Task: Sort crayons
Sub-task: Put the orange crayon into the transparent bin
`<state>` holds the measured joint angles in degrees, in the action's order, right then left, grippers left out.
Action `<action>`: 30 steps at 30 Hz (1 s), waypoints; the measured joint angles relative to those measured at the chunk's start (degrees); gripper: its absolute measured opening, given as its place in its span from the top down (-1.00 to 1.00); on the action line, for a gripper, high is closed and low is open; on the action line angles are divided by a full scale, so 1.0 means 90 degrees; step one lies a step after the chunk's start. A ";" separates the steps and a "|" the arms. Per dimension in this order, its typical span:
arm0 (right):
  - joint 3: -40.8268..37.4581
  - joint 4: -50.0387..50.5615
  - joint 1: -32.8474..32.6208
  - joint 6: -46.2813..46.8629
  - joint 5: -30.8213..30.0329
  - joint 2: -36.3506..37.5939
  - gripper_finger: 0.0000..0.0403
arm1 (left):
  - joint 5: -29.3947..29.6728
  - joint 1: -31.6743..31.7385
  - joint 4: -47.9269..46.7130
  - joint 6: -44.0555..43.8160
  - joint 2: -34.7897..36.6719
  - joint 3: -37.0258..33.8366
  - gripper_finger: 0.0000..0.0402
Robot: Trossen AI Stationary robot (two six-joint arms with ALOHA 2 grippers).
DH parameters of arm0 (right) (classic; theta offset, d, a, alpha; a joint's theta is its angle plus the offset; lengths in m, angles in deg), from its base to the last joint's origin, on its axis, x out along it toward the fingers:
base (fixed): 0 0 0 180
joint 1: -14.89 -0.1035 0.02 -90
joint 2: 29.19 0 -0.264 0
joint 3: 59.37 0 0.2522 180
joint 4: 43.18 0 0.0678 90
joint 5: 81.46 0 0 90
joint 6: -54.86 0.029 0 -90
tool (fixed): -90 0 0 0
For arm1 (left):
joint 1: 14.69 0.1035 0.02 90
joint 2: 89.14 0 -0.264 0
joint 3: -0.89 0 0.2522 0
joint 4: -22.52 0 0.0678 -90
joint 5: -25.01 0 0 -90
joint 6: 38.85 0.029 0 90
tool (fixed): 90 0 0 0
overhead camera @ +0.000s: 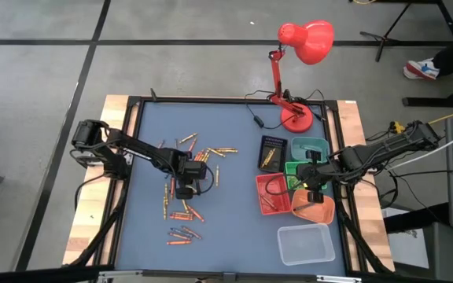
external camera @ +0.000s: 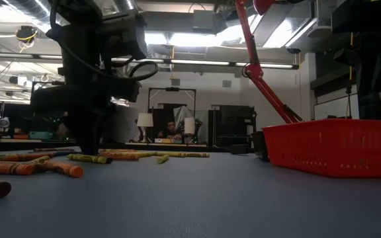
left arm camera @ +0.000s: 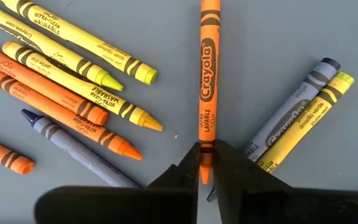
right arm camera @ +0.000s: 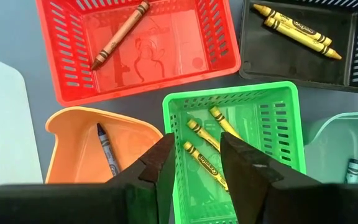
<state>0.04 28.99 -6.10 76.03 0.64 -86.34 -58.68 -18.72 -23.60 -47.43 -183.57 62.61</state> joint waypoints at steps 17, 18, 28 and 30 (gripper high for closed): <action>0.0000 -0.1514 0.0001 -0.0005 0.0001 -0.0001 0.37 | -0.0051 -0.0160 0.1704 -0.0200 0.0000 0.0426 0.94; 0.0000 -0.1640 0.0002 -0.0005 0.0000 -0.0006 0.37 | -0.0050 -0.0158 0.2023 -0.0201 0.0002 0.0445 0.94; 0.0000 -0.2881 0.0001 -0.0478 -0.0019 -0.0010 0.37 | -0.0055 -0.0158 0.5690 -0.0174 0.0007 0.0500 0.94; 0.0000 -0.3240 0.0002 -0.0887 -0.0063 -0.0010 0.37 | -0.0104 -0.0158 0.6164 -0.0071 0.0010 0.0503 0.94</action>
<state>0.04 -0.17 -6.08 68.05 0.07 -86.42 -59.62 -20.14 31.88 -48.07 -183.48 67.14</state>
